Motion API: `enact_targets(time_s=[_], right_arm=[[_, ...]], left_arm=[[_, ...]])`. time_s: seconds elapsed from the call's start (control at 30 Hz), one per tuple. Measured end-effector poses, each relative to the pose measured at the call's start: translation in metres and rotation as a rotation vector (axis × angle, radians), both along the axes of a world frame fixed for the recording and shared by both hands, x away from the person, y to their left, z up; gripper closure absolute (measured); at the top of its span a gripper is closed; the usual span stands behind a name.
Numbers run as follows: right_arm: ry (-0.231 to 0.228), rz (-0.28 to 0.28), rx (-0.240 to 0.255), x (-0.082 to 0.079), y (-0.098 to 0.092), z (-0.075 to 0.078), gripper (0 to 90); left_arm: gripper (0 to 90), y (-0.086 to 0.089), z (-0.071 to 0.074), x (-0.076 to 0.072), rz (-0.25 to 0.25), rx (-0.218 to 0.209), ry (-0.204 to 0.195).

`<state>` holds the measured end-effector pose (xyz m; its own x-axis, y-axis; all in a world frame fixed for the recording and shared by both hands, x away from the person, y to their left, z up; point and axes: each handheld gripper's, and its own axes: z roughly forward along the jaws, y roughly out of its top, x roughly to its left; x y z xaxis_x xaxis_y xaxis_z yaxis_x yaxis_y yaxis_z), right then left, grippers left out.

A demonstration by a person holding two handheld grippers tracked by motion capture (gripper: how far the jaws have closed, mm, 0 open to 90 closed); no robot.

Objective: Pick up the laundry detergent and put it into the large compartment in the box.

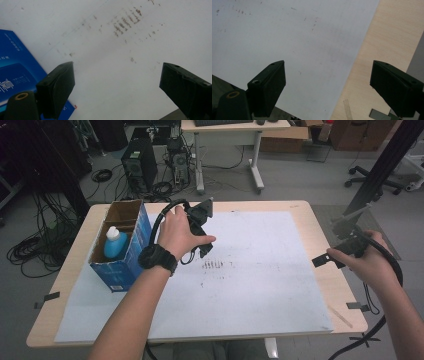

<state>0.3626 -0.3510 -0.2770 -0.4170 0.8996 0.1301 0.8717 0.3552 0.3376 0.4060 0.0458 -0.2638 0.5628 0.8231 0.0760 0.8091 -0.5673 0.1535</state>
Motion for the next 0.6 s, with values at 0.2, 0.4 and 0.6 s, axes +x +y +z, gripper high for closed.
enact_targets(time_s=[0.2, 0.4, 0.6], right_arm=[[0.003, 0.0, 0.0, -0.0003, 0.0007, -0.0016, 13.1], [0.006, 0.0, -0.001, 0.0001, 0.0015, -0.0024, 13.1], [0.007, 0.003, -0.004, 0.0, 0.0036, -0.0022, 13.1]], left_arm=[[13.1, 0.0001, -0.0017, 0.0005, -0.002, 0.003, 0.003], [13.3, 0.0015, -0.0034, 0.0004, 0.002, 0.001, 0.006], [13.4, 0.002, -0.0029, -0.0006, 0.004, -0.003, 0.004]])
